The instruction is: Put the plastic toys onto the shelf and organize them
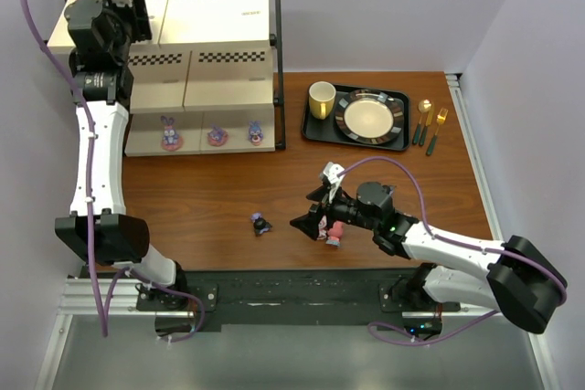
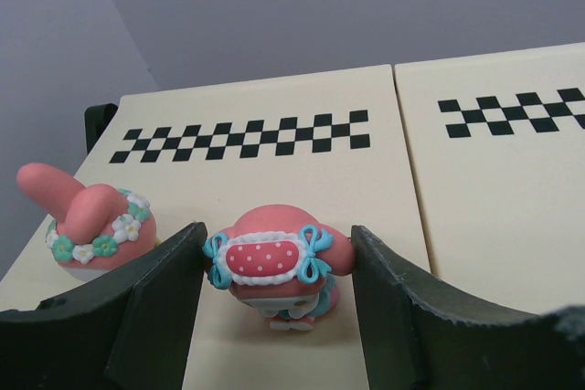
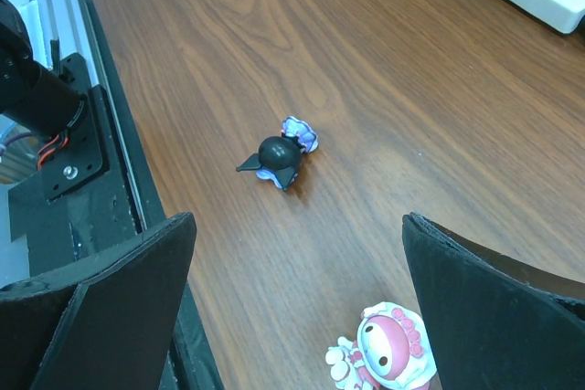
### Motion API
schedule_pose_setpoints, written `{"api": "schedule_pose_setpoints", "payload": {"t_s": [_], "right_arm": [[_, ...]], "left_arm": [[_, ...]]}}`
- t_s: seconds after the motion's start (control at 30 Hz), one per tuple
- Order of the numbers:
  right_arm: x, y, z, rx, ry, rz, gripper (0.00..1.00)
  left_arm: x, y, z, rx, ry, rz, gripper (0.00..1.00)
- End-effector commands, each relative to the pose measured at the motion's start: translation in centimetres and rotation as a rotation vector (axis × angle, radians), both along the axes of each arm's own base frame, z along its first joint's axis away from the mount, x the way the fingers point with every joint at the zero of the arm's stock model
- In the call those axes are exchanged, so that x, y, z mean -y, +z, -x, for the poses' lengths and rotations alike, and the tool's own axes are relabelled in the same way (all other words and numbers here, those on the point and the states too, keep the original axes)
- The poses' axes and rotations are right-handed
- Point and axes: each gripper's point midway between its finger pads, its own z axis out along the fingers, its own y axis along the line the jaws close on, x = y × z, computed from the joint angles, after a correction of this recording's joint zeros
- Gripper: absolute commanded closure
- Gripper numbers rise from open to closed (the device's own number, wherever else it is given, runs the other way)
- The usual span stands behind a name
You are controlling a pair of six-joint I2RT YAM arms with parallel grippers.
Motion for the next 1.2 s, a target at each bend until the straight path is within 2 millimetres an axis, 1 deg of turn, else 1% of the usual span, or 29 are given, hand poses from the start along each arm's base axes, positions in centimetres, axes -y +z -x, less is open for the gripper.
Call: {"api": "schedule_pose_setpoints", "payload": {"t_s": [0.0, 0.17, 0.2, 0.27, 0.3, 0.37, 0.4, 0.47, 0.5, 0.6, 0.7, 0.8, 0.97, 1.0, 1.1, 1.17], "right_arm": [[-0.4, 0.6, 0.1, 0.018, 0.011, -0.036, 0.01], [-0.5, 0.5, 0.2, 0.011, 0.015, -0.04, 0.02], [-0.5, 0.5, 0.1, 0.011, 0.014, -0.04, 0.02], [-0.5, 0.4, 0.1, 0.01, 0.012, -0.036, 0.02], [-0.5, 0.5, 0.1, 0.01, 0.014, -0.038, 0.02], [-0.5, 0.5, 0.1, 0.009, 0.015, -0.04, 0.02], [-0.6, 0.5, 0.1, 0.008, 0.014, -0.041, 0.01], [-0.6, 0.5, 0.1, 0.006, 0.017, -0.04, 0.02], [-0.6, 0.5, 0.1, 0.005, 0.017, -0.041, 0.01], [-0.6, 0.5, 0.2, 0.003, 0.022, -0.04, 0.01], [-0.6, 0.6, 0.2, 0.004, 0.019, -0.041, 0.02], [-0.5, 0.5, 0.2, 0.004, 0.019, -0.038, 0.01], [-0.6, 0.4, 0.2, 0.001, 0.02, -0.036, 0.02], [-0.6, 0.4, 0.2, 0.0, 0.02, -0.037, 0.02], [-0.6, 0.5, 0.2, 0.001, 0.022, -0.038, 0.02], [-0.5, 0.4, 0.2, 0.001, 0.019, -0.033, 0.02]], "left_arm": [[-0.8, 1.3, 0.2, 0.062, 0.028, -0.037, 0.89], [-0.7, 0.7, 0.4, 0.062, 0.025, -0.046, 0.82], [-0.7, 0.6, 0.6, 0.062, 0.027, -0.044, 0.78], [-0.7, 0.8, 0.7, 0.07, 0.027, -0.044, 0.72], [-0.7, 0.9, 0.9, 0.074, 0.027, -0.041, 0.65], [-0.6, 1.1, 1.1, 0.086, 0.025, -0.041, 0.58], [-0.7, 1.2, 1.2, 0.087, 0.028, -0.044, 0.5], [-0.7, 1.3, 1.3, 0.089, 0.028, -0.044, 0.43], [-0.7, 1.3, 1.3, 0.089, 0.027, -0.044, 0.38], [-0.5, 1.3, 1.2, 0.091, 0.02, -0.04, 0.31], [-0.6, 1.0, 1.0, 0.083, 0.023, -0.04, 0.28], [-0.7, 0.8, 0.8, 0.08, 0.023, -0.039, 0.27], [-0.6, 0.9, 0.8, 0.079, 0.02, -0.036, 0.23], [-0.5, 1.0, 0.9, 0.081, 0.018, -0.035, 0.2], [-0.6, 1.6, 1.5, 0.097, 0.024, -0.028, 0.14], [-0.4, 2.7, 2.3, 0.121, 0.024, -0.019, 0.12]]}}
